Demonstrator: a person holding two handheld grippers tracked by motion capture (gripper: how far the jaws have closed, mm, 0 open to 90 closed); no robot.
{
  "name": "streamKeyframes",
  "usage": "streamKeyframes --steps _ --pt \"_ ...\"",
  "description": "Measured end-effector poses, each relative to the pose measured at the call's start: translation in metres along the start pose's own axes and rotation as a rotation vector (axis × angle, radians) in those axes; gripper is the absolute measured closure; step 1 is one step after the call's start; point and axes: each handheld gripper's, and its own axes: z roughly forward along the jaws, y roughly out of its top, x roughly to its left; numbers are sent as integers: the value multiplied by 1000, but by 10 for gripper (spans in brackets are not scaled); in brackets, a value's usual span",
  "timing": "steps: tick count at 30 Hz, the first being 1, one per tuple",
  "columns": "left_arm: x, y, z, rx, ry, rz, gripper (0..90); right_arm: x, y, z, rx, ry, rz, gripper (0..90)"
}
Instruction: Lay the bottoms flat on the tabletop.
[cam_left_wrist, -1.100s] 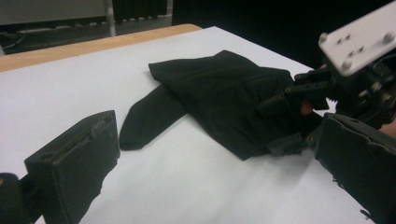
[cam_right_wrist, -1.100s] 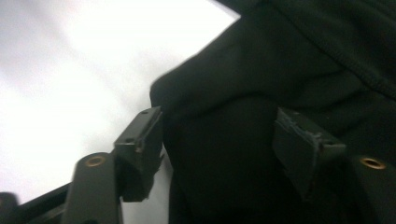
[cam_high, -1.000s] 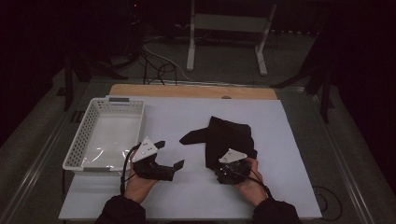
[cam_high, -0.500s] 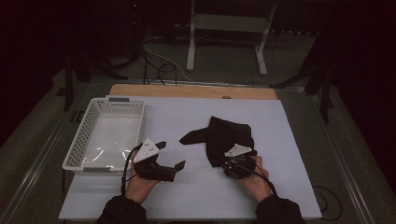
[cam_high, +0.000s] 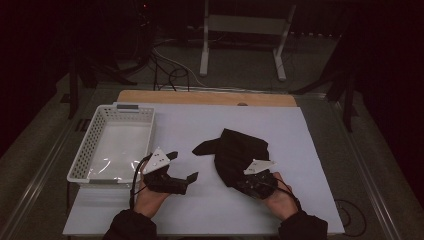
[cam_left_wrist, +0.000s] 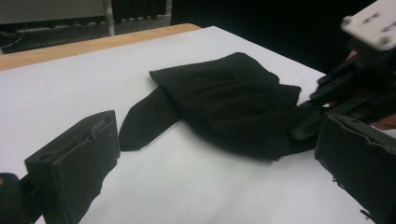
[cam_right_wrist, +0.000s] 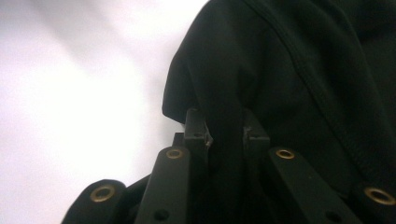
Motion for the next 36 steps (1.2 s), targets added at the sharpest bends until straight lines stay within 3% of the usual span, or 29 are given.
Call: streamKeyframes --steps 13,15,20,23,31,36 --pt "-2 0 2 4 -8 4 8 23 7 -20 -65 263 -47 775" --pt "-2 0 2 5 -11 5 8 27 9 -20 -65 278 -66 774" --pt "-3 0 3 8 -18 10 8 28 9 -20 -64 279 -77 772" --pt "-5 -1 5 17 -27 14 12 18 7 -19 -77 240 -51 768" --pt "-13 -4 16 60 -66 34 43 -14 5 -25 -161 152 80 762" --pt "-26 -3 32 125 -83 81 41 -28 3 -29 -201 152 159 760"
